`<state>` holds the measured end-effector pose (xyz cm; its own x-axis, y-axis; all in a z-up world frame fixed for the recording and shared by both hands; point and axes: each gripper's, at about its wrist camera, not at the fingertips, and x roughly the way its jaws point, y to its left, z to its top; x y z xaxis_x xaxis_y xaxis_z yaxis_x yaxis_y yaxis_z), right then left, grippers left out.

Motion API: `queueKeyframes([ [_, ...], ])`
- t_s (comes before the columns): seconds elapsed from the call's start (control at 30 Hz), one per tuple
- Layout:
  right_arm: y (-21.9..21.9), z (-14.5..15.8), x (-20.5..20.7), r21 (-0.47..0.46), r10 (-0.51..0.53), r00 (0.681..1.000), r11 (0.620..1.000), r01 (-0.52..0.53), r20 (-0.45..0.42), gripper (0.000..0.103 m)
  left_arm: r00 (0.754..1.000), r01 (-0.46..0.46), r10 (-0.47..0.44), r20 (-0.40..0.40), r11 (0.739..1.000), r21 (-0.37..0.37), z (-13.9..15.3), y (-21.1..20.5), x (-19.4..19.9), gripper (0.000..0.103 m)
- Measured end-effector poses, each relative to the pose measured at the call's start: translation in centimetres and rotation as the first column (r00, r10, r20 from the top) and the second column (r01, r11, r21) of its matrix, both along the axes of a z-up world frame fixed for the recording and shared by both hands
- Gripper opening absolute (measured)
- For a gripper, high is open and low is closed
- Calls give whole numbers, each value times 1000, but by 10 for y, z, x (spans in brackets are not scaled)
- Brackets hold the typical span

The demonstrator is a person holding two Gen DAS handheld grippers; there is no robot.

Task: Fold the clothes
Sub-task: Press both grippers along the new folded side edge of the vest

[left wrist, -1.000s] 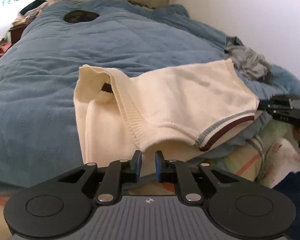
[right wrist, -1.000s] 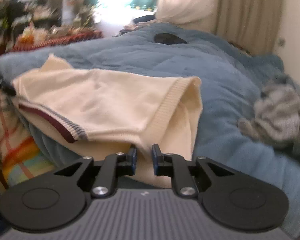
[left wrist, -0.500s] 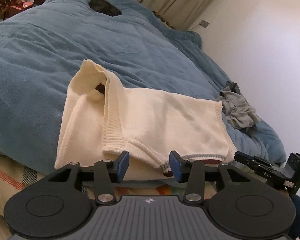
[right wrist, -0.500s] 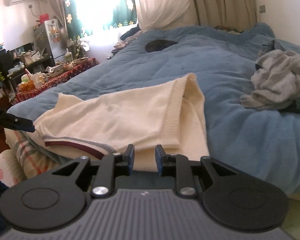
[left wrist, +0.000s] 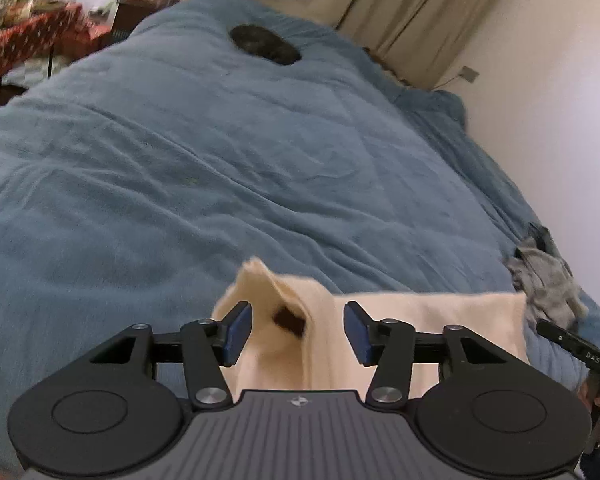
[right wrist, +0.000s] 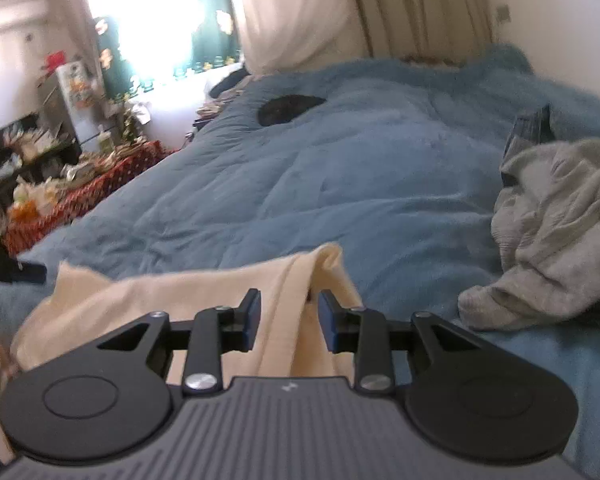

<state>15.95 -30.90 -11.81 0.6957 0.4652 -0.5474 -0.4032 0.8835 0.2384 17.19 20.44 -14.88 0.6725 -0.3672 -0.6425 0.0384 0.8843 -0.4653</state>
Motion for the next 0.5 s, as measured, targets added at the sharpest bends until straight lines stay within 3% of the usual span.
queueKeyframes([
  [0.17,4,-11,47,10,-6,997,1000,7,-80,35,997,13,-17,-76,998,-55,-15,4,34,48],
  [0.23,10,-17,62,0,-4,994,1000,4,-105,24,995,19,-24,-92,998,-54,-21,1,42,45],
  [0.27,14,-20,67,-1,3,993,1000,-3,-115,8,995,17,-23,-96,998,-54,-24,-1,44,41],
  [0.3,17,-22,70,-17,-4,994,1000,2,-111,7,995,14,-19,-93,998,-54,-26,-2,46,14],
  [0.33,20,-23,72,-45,-21,995,999,16,-99,6,997,0,-4,-80,999,-40,-27,-1,46,5],
  [0.5,18,-38,74,-86,-64,993,995,56,-96,4,999,-30,31,-37,999,15,-41,6,41,6],
])
